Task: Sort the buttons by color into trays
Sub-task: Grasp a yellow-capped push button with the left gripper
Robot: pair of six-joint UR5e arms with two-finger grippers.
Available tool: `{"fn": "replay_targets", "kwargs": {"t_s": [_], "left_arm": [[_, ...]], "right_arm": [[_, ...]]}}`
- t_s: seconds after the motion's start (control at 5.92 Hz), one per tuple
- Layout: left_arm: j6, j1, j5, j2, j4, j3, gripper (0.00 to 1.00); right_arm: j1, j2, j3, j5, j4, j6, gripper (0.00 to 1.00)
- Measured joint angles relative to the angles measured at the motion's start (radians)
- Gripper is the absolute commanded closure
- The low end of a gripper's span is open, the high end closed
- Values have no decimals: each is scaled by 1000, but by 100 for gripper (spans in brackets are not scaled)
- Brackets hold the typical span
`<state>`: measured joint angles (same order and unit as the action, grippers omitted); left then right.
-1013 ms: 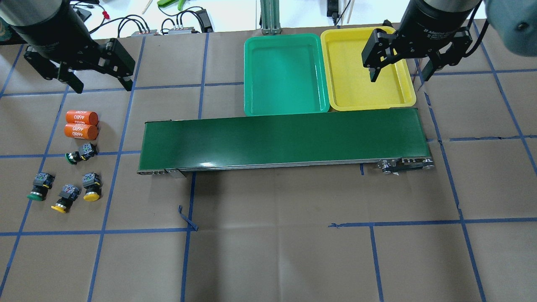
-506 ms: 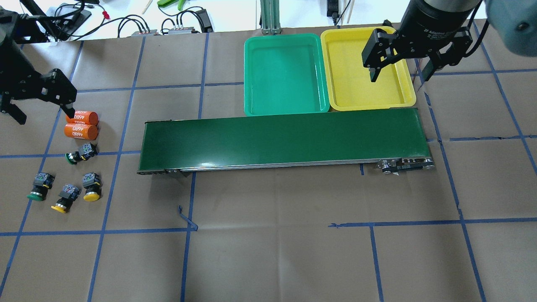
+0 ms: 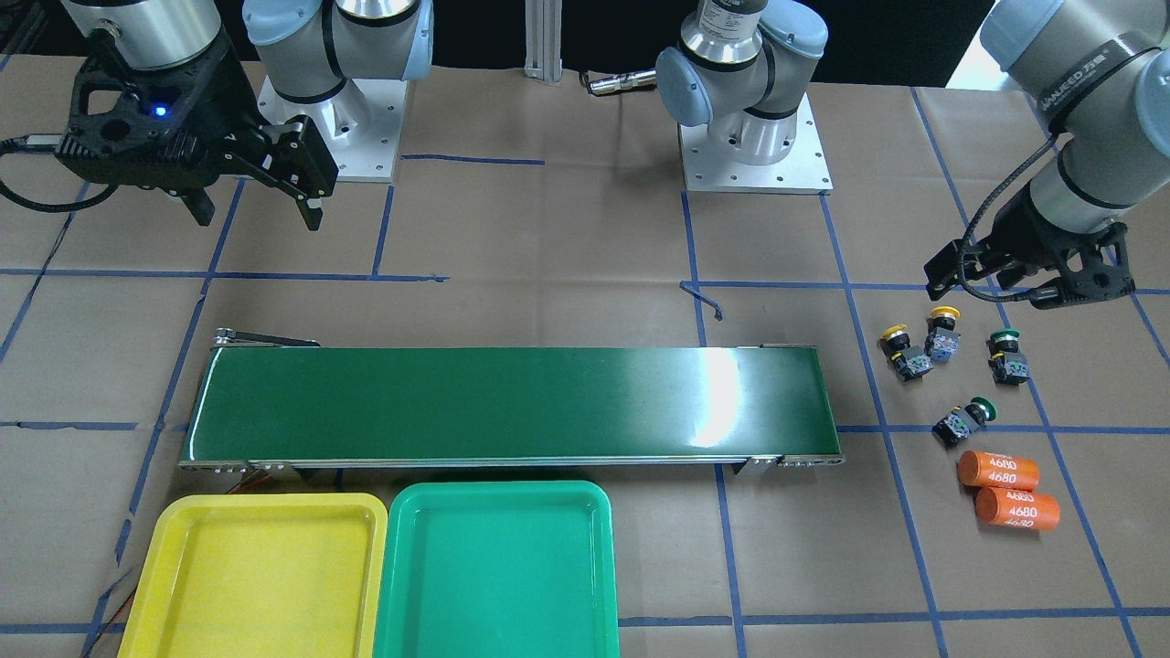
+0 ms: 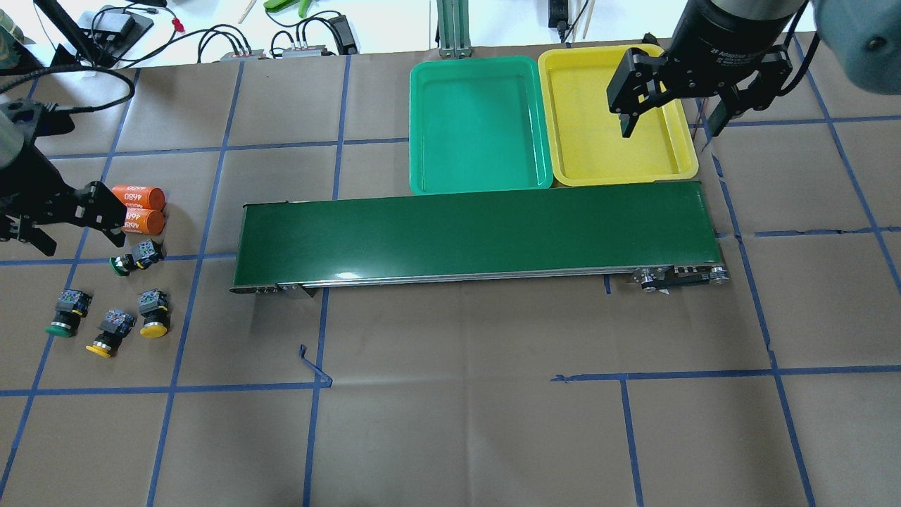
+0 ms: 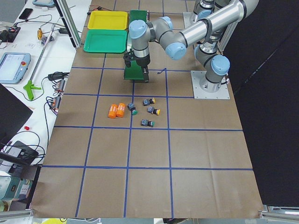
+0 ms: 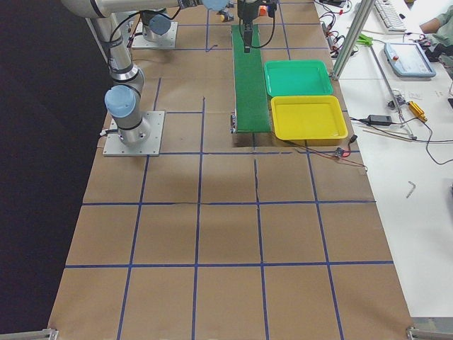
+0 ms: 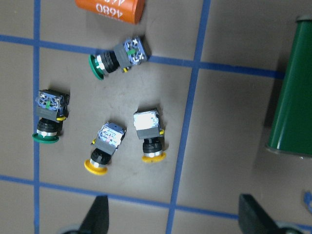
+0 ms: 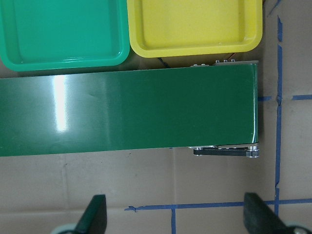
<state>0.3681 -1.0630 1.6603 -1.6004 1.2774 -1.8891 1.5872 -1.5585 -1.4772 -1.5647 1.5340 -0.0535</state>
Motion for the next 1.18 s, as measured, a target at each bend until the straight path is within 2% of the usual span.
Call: {"fn": "replay_targets", "kwargs": {"t_s": [0.34, 0.68, 1.18], "left_arm": [[59, 51, -35, -52, -213, -141, 8], [117, 61, -97, -153, -365, -195, 8], [105, 61, -24, -220, -401, -212, 8]], "right_arm": [[0, 0, -1, 0, 0, 0, 0], [0, 0, -1, -1, -1, 0, 0], [1, 0, -2, -2, -2, 0, 0]]}}
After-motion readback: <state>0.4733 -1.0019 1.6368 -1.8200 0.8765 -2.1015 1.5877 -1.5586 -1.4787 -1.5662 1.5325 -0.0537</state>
